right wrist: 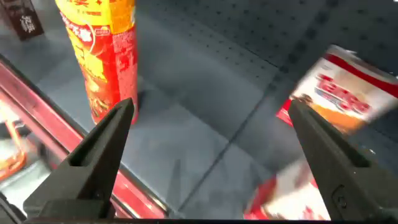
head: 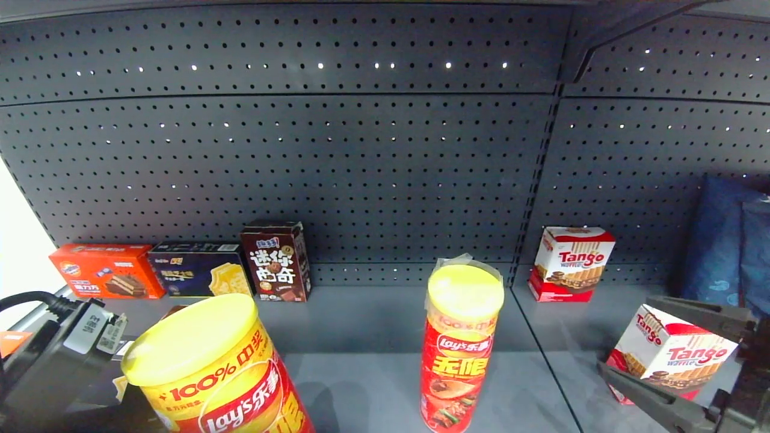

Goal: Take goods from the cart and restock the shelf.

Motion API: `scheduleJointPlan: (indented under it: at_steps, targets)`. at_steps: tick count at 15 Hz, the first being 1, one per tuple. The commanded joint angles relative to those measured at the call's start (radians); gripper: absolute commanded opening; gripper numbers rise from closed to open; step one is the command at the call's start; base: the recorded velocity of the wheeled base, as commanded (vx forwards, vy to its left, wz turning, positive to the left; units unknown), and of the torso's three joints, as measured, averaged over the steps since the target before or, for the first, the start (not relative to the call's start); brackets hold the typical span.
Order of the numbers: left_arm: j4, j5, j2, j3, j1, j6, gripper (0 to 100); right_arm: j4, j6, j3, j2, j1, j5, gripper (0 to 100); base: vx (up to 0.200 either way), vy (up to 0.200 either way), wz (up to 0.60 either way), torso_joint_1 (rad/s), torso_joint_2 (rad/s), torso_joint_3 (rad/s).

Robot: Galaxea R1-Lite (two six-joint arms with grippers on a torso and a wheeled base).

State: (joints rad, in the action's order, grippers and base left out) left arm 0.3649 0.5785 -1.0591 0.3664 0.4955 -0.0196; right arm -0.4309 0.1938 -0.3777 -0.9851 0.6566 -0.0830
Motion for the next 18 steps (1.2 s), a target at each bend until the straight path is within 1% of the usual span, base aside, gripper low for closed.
scheduleJointPlan:
  at_steps: [1, 2, 4, 7, 8, 9, 11, 13, 14, 15, 16, 18]
  targets:
    - [0.0, 0.001, 0.005, 0.0, 0.0, 0.0, 0, 0.001, -0.033, 0.089, 0.144, -0.022, -0.086, 100, 0.0, 0.0, 0.0, 0.0, 0.0, 0.0]
    - [0.0, 0.003, 0.005, 0.0, 0.001, 0.0, 0, 0.0, -0.079, 0.121, 0.174, -0.026, -0.162, 100, 0.0, 0.0, 0.0, 0.0, 0.0, 0.0]
    - [0.0, 0.003, 0.005, 0.0, 0.001, 0.0, 0, -0.002, -0.111, 0.164, 0.215, -0.023, -0.261, 100, 0.0, 0.0, 0.0, 0.0, 0.0, 0.0]
    - [0.0, 0.004, 0.007, -0.001, 0.001, 0.0, 0, 0.0, -0.113, 0.198, 0.272, -0.035, -0.345, 100, 0.0, 0.0, 0.0, 0.0, 0.0, 0.0]
    - [0.0, 0.006, 0.005, -0.001, 0.003, 0.0, 0, 0.0, -0.128, 0.204, 0.27, -0.048, -0.391, 100, 0.0, 0.0, 0.0, 0.0, 0.0, 0.0]
    - [0.0, 0.006, 0.005, -0.003, 0.005, 0.0, 0, 0.001, -0.132, 0.215, 0.266, -0.051, -0.412, 100, 0.0, 0.0, 0.0, 0.0, 0.0, 0.0]
    - [0.002, 0.006, 0.005, 0.0, 0.005, 0.0, 0, -0.002, -0.139, 0.27, 0.264, -0.048, -0.482, 100, 0.0, 0.0, 0.0, 0.0, 0.0, 0.0]
    - [0.0, 0.006, 0.007, -0.003, 0.005, 0.0, 0, -0.023, -0.14, 0.333, 0.306, -0.043, -0.48, 100, 0.0, 0.0, 0.0, 0.0, 0.0, 0.0]
    - [0.0, 0.006, 0.01, -0.001, 0.005, 0.0, 0, -0.023, -0.142, 0.376, 0.361, -0.031, -0.465, 100, 0.0, 0.0, 0.0, 0.0, 0.0, 0.0]
    - [0.003, 0.006, 0.011, 0.0, 0.005, 0.0, 0, 0.007, -0.139, 0.378, 0.416, -0.014, -0.451, 100, 0.0, 0.0, 0.0, 0.0, 0.0, 0.0]
    - [0.005, 0.007, 0.013, 0.0, 0.008, 0.0, 0, 0.096, -0.131, 0.376, 0.511, 0.009, -0.426, 100, 0.0, 0.0, 0.0, 0.0, 0.0, 0.0]
    - [0.005, 0.007, 0.013, 0.002, 0.012, 0.0, 0, 0.276, -0.109, 0.378, 0.695, 0.046, -0.34, 100, 0.0, 0.0, 0.0, 0.0, 0.0, 0.0]
